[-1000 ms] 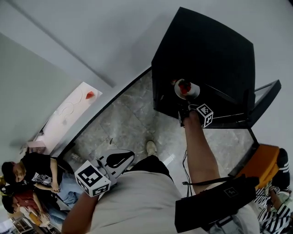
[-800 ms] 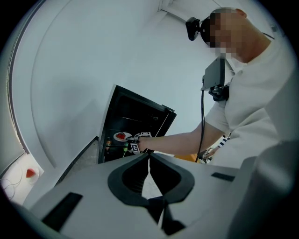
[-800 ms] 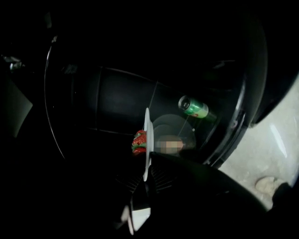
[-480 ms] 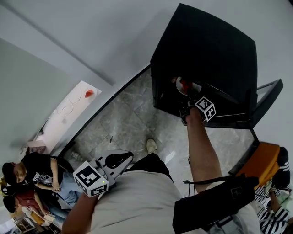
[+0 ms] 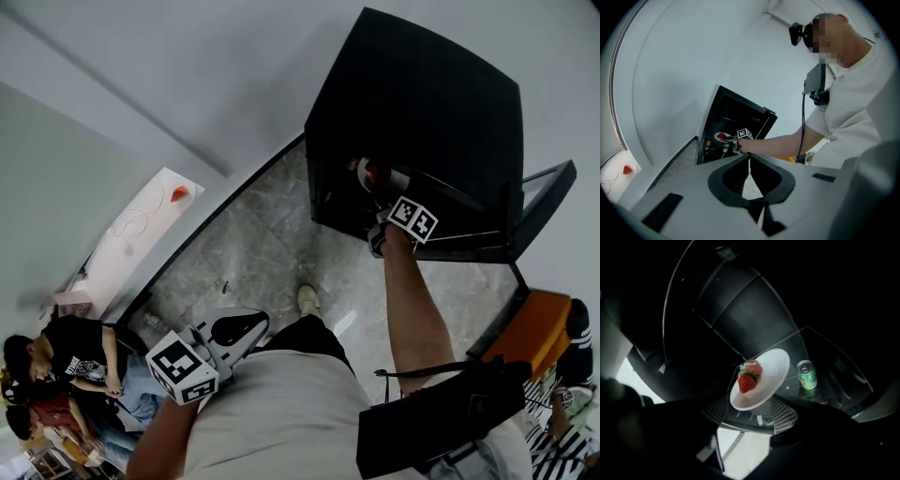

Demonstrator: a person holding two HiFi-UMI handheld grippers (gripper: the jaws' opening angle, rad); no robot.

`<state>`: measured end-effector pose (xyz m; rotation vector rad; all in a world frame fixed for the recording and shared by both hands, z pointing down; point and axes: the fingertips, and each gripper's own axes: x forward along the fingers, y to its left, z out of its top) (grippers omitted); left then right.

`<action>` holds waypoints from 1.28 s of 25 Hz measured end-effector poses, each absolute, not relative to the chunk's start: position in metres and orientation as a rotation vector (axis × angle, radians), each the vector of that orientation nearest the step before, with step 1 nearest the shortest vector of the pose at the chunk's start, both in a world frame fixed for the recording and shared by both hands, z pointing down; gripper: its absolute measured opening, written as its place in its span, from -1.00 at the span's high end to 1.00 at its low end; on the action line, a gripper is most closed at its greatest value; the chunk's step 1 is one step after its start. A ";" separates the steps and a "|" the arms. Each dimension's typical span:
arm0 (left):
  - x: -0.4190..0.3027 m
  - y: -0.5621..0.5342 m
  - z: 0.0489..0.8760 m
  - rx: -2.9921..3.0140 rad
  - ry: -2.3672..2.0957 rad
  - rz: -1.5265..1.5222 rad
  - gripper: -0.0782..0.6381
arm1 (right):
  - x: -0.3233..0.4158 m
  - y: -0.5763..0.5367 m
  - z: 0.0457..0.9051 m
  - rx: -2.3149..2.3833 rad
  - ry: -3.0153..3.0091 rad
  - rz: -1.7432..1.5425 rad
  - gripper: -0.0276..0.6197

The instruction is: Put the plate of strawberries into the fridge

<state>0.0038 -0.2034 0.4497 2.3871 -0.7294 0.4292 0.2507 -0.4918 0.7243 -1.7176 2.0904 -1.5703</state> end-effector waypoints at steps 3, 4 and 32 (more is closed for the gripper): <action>0.003 -0.203 0.450 2.386 -0.731 0.431 0.73 | 0.248 -0.490 0.726 -1.737 2.165 -1.565 0.04; 0.003 -0.203 0.451 2.385 -0.731 0.431 0.73 | 0.247 -0.489 0.727 -1.754 2.200 -1.565 0.04; -0.022 -0.188 0.446 2.392 -0.767 0.375 0.73 | 0.252 -0.444 0.729 -2.044 2.618 -1.572 0.05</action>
